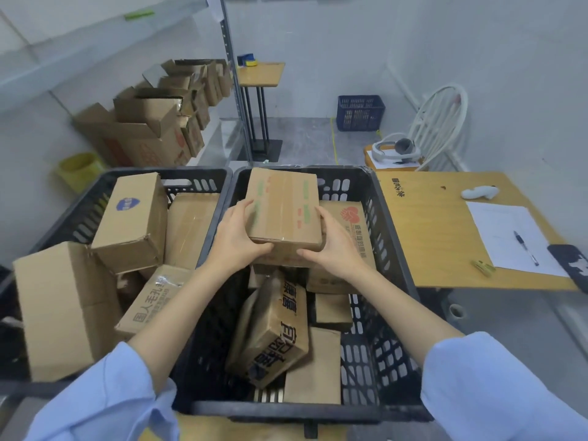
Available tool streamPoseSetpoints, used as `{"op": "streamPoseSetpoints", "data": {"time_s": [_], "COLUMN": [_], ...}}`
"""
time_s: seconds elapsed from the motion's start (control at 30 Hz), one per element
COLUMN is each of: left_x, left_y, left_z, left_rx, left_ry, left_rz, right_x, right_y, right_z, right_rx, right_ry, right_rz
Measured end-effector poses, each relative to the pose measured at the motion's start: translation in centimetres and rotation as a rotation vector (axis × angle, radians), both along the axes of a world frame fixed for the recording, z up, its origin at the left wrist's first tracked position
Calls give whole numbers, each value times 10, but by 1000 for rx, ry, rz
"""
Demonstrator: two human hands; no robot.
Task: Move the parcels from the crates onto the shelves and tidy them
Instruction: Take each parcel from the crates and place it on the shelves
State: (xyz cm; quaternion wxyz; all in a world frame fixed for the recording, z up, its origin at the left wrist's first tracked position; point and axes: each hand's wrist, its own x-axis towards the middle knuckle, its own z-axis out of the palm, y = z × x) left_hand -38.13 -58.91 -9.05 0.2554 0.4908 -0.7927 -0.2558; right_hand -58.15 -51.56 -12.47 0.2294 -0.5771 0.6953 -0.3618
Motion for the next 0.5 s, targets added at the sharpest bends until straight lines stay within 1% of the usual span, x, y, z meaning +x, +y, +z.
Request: {"op": "streamPoseSetpoints", "data": {"time_s": [0.13, 0.3, 0.5], "left_x": [2, 1, 10], "left_y": [12, 23, 30], "left_z": [21, 43, 54], "left_rx": [-11, 123, 66], "left_ry": [49, 164, 229], "left_rz": [-37, 4, 14], "right_x": [-1, -2, 9], "right_y": [12, 21, 23], "right_z": [23, 55, 77], "right_rx": [-67, -97, -123], "right_ry": [-21, -99, -82], "right_rz": [-21, -49, -54]}}
